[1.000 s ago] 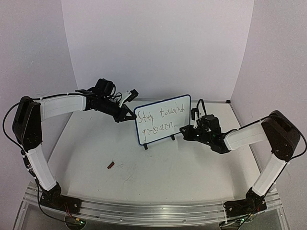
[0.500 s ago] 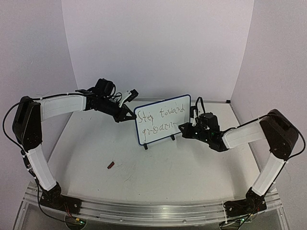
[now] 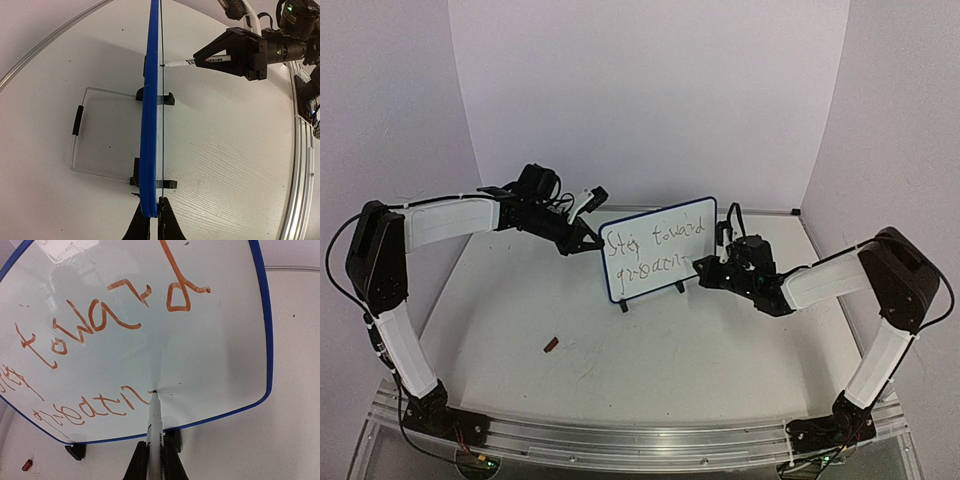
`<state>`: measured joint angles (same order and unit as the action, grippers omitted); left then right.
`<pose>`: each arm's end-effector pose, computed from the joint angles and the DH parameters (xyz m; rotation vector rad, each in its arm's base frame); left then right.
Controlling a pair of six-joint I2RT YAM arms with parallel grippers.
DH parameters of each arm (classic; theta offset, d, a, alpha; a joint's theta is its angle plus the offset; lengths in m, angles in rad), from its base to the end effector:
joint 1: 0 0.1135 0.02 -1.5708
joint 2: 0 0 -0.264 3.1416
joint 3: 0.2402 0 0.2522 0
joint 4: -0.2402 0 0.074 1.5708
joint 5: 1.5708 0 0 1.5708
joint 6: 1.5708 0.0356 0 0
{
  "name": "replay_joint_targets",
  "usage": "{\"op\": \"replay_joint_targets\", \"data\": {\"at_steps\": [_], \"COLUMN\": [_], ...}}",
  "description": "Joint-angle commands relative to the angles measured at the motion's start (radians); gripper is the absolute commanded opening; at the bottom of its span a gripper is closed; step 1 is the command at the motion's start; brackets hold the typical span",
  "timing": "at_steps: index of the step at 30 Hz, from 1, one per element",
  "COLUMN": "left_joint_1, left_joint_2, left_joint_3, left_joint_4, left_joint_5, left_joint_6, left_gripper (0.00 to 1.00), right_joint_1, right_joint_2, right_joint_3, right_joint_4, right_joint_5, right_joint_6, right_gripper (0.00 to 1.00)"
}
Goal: Write a sentence on the whiteboard
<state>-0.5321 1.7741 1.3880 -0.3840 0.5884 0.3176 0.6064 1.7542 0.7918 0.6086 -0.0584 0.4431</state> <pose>0.3323 -0.2185 0.2633 1.2122 1.9667 -0.7941 0.2947 0.2070 0.1684 -0.2035 1.9888 0.7482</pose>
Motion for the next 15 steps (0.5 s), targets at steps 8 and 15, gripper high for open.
{"op": "replay_joint_targets", "data": {"at_steps": [8, 15], "left_joint_1": [-0.005, -0.005], "left_joint_2": [0.041, 0.041], "left_joint_3": [-0.001, -0.001], "left_joint_4": [-0.099, -0.100], "left_joint_5": [-0.079, -0.079], "left_joint_6": [0.052, 0.051], "left_gripper": [0.00, 0.00], "right_joint_1": [-0.011, -0.011], "right_joint_2": [-0.031, -0.042], "right_joint_3": [0.020, 0.023], "right_joint_4": [0.019, 0.019], "right_joint_5": [0.043, 0.024], "right_joint_6": [-0.017, -0.027], "right_gripper": [0.00, 0.00]}}
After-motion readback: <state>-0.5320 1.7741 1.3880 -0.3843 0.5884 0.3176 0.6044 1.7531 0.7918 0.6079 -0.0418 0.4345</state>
